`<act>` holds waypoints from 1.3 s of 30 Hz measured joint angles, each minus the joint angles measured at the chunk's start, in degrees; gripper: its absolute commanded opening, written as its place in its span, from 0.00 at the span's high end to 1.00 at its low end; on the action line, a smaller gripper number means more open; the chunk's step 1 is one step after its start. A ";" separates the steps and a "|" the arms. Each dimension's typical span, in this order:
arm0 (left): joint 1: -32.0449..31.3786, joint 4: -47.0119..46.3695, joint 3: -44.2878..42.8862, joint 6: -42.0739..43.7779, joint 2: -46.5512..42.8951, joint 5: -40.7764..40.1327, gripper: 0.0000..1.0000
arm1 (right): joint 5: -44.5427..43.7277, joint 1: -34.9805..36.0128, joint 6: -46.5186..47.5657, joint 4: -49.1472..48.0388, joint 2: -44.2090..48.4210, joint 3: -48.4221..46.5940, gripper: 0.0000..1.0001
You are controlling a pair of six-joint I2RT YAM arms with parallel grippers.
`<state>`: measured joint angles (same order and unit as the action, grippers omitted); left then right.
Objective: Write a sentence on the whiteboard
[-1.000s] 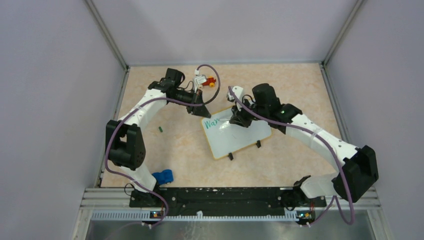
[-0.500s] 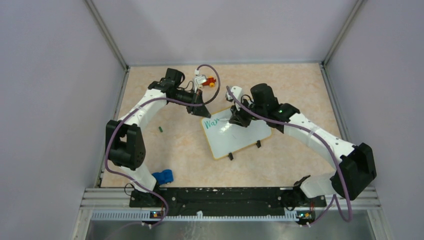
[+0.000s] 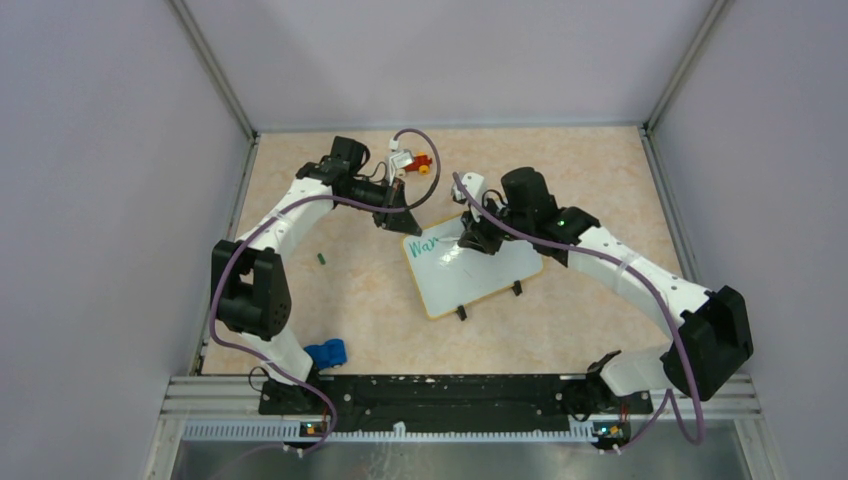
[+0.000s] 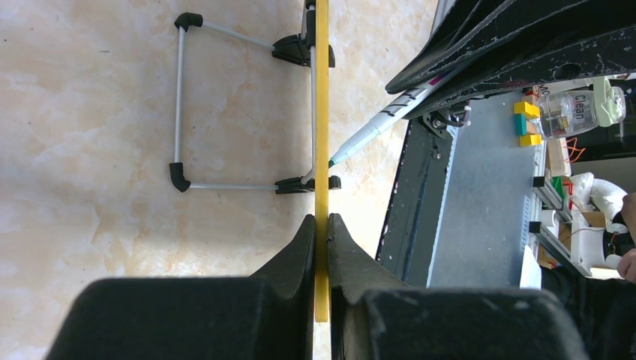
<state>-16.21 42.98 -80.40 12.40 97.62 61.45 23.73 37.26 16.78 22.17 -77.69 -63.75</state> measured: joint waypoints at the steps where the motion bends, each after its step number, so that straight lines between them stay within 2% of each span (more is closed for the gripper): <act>1: 0.00 0.00 0.00 0.00 0.00 0.02 1.00 | 0.02 0.00 0.02 0.00 0.00 0.00 1.00; 39: 0.00 -0.02 0.02 0.04 0.00 -0.02 1.00 | 0.17 -0.72 -0.42 0.26 0.59 0.98 1.00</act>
<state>-16.21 42.96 -80.38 12.45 97.62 61.43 23.90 36.53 16.36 22.44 -77.10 -62.76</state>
